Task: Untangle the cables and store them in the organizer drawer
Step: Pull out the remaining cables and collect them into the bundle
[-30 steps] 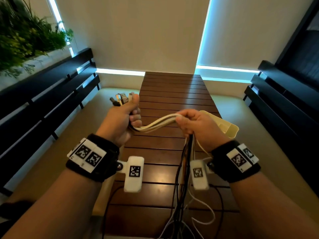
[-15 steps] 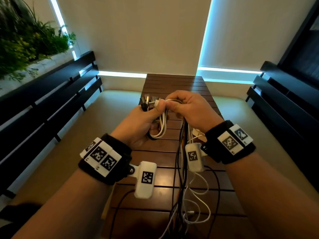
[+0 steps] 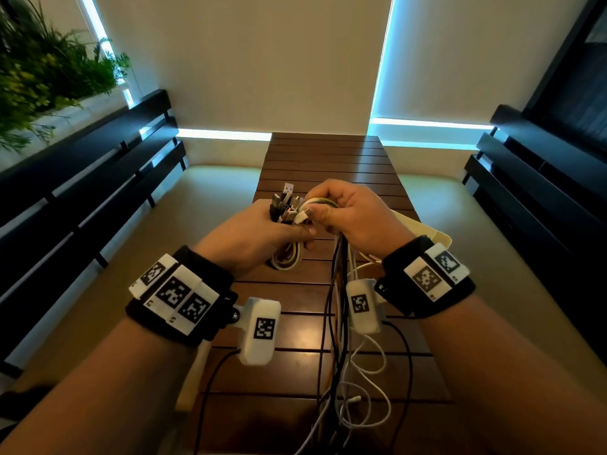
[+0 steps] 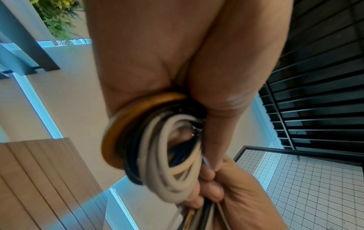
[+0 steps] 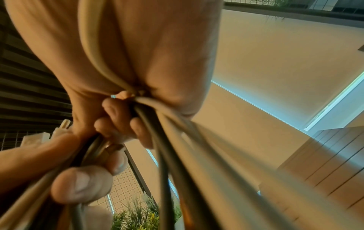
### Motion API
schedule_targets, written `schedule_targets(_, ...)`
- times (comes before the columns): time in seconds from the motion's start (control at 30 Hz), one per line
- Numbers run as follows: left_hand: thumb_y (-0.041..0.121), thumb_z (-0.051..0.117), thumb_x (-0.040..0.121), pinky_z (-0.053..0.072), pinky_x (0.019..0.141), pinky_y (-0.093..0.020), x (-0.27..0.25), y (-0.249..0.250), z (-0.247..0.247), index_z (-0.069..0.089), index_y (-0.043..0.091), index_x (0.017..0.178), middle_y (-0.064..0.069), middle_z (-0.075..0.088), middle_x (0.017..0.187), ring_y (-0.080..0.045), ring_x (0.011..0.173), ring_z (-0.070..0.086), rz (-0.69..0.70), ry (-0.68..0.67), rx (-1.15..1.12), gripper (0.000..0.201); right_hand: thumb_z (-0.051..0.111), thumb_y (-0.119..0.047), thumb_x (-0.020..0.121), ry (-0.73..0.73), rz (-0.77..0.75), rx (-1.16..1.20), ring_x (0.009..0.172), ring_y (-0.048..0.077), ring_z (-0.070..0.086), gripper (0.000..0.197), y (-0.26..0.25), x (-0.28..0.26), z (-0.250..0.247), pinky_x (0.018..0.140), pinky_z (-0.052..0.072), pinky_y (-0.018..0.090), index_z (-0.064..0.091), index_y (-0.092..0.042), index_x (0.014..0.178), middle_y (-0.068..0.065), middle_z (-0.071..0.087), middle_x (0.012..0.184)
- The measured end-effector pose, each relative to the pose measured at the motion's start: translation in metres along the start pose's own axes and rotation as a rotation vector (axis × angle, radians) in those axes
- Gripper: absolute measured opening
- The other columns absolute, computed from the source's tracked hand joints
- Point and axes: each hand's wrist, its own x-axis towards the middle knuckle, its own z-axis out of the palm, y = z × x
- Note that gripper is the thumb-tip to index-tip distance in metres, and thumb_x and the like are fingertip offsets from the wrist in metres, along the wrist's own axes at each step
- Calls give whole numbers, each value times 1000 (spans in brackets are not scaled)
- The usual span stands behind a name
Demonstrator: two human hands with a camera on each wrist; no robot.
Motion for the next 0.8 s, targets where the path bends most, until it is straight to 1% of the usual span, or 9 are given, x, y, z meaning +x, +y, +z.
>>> schedule_targets(0.1,23,65,94,48,84,-33,-1,-1,3,72,18,96,0,75,87,-17,89,68,29,-36,37,10,62,-4,93,-8,-11,46,59,0,58,6,1,-5,0,56,46,13,63,-3,99,-8,65,71)
schedule_targets(0.2,11,64,92,49,83,-36,1,-4,13,69,19,91,-3,72,78,-16,79,68,24,7,-122,9,57,2,94,-4,-13,135,59,6,64,11,1,-9,2,56,50,15,59,6,104,0,67,73)
schedule_targets(0.33,-1,58,93,59,73,-47,8,-5,21,63,2,111,-9,64,74,-29,80,67,-70,-2,-450,18,60,2,93,68,28,203,58,3,63,14,5,-5,4,52,48,14,55,-1,105,-2,68,76)
schedule_targets(0.47,-2,52,94,51,53,-34,14,-1,21,58,5,101,-7,50,59,-23,53,54,-63,56,-498,11,64,-3,92,154,11,180,66,-2,62,22,9,-5,6,60,48,12,54,-10,109,2,67,89)
schedule_targets(0.53,-3,50,93,47,48,-30,17,4,20,57,2,100,-5,44,55,-19,47,46,-61,135,-553,11,65,-8,92,187,19,179,78,3,65,24,16,-7,7,70,54,21,55,-18,111,0,68,95)
schedule_targets(0.63,-3,50,93,44,44,-27,21,17,14,52,3,84,-1,39,52,-14,44,42,-34,236,-676,11,73,-18,87,111,159,53,93,14,67,36,33,-22,12,87,58,41,53,-31,115,-4,68,102)
schedule_targets(0.67,-2,49,93,43,44,-26,23,22,8,51,7,76,-1,38,52,-13,43,41,-14,274,-707,19,76,-23,84,42,242,-12,96,11,66,44,41,-30,18,90,56,41,51,-31,120,-7,67,106)
schedule_targets(0.73,-1,48,93,42,45,-26,26,34,-6,50,11,71,1,38,53,-12,44,41,49,313,-763,25,80,-30,80,-74,403,-110,101,0,58,63,58,-49,39,91,53,30,44,-33,132,-17,60,116)
schedule_targets(0.8,0,46,94,42,45,-25,26,46,-17,48,11,74,2,39,52,-10,44,42,111,296,-804,23,78,-30,82,-59,501,-152,105,0,54,64,81,-62,59,89,50,26,42,-35,136,-16,56,124)
